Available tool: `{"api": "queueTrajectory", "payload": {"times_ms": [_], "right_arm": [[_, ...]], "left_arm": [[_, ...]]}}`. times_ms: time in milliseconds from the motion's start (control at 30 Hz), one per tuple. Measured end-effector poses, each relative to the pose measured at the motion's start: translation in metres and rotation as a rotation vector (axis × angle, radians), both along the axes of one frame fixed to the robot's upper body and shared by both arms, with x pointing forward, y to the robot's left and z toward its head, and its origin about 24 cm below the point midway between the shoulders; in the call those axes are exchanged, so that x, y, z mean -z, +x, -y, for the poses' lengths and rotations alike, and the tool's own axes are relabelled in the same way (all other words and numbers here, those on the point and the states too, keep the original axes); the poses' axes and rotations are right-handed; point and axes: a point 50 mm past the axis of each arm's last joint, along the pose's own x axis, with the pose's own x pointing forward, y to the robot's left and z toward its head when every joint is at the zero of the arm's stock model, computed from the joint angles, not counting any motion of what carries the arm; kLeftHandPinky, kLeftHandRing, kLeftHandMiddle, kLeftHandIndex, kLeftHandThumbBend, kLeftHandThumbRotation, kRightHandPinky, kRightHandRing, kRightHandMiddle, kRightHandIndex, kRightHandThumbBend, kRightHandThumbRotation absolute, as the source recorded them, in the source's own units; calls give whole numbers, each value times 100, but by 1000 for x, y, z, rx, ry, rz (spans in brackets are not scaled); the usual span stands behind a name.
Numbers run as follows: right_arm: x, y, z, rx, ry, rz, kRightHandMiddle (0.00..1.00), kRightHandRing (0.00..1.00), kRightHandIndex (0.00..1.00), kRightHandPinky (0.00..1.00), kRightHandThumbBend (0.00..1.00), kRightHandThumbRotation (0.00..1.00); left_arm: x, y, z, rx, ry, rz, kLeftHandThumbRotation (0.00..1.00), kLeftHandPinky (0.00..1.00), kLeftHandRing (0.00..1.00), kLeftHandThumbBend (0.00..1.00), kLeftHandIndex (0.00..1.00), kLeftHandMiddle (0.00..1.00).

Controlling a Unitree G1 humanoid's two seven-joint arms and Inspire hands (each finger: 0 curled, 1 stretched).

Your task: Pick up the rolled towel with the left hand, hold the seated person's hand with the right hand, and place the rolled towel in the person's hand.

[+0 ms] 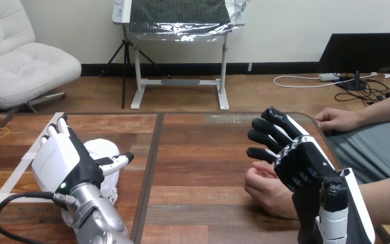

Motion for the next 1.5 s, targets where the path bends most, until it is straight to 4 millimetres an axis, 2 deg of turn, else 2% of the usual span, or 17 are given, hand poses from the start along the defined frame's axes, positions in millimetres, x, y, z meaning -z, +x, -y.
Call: {"api": "queueTrajectory", "payload": {"times_ms": [433,1500], "right_arm": [[-1,-1,0,0,1,14,85,84,86,76,76,100],[-2,-1,0,4,-2,23,84,83,85,77,79,100]], "left_arm": [[5,5,-1,-2,37,-85,40,100,100,96,100,100],[13,17,3,-21,71,-186,38,100,100,95,100,100]]}}
